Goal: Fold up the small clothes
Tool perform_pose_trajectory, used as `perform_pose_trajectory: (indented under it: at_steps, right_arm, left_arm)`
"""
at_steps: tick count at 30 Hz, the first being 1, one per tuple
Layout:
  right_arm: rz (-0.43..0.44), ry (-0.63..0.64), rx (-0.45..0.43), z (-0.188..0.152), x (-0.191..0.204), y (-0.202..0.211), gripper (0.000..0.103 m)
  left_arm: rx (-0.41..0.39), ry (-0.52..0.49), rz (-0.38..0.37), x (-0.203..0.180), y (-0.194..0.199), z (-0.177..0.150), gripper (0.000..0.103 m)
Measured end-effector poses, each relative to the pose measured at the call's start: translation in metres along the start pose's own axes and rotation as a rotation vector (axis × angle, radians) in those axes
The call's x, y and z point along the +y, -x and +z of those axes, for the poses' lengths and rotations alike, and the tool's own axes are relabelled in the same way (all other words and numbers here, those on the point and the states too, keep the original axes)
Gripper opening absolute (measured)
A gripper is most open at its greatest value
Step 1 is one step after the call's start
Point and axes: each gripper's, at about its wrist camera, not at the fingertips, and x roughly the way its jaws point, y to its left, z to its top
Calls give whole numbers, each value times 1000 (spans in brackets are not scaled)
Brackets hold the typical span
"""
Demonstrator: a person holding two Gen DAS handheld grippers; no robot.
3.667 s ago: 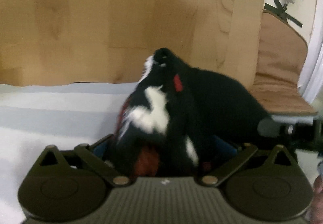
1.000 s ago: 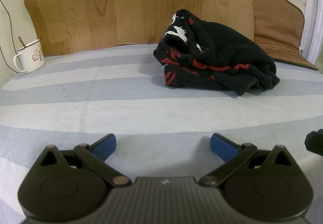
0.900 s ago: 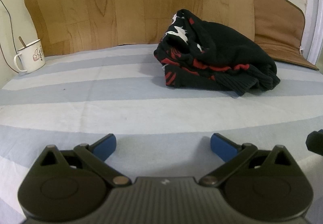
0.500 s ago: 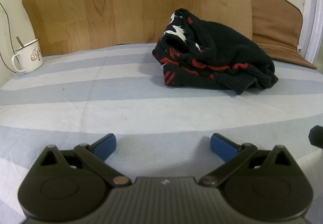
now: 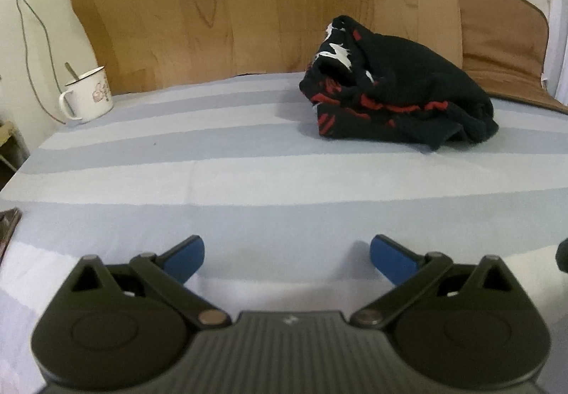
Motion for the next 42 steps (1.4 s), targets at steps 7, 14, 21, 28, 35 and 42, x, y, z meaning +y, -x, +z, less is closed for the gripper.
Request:
perform_pose_trajectory:
  at_steps: [7,14,21,28,35,42]
  right_arm:
    - [-17,53,-54,5,19,19,103]
    - [-24,40,-73,3,25,27,103]
    - [-16,28,-67,-2,29,26,103]
    - [-16,23,-47,-5,31,19,103]
    - [-24,18,-53,-8,32,21,103]
    - [-24,9,-51,-9,30,21,103]
  left_arm:
    - [22,18,-18,-4,21,-8,103]
    - [13,-5,-38,-13,33,-9,103]
    - [4,-39,-37,-22,35,-13,103]
    - [13,-33,-19,-19,33,-14,103]
    - [32,-34,-14,-19,28,-16,103]
    - [45,-36,-4,-21,25,-18,103]
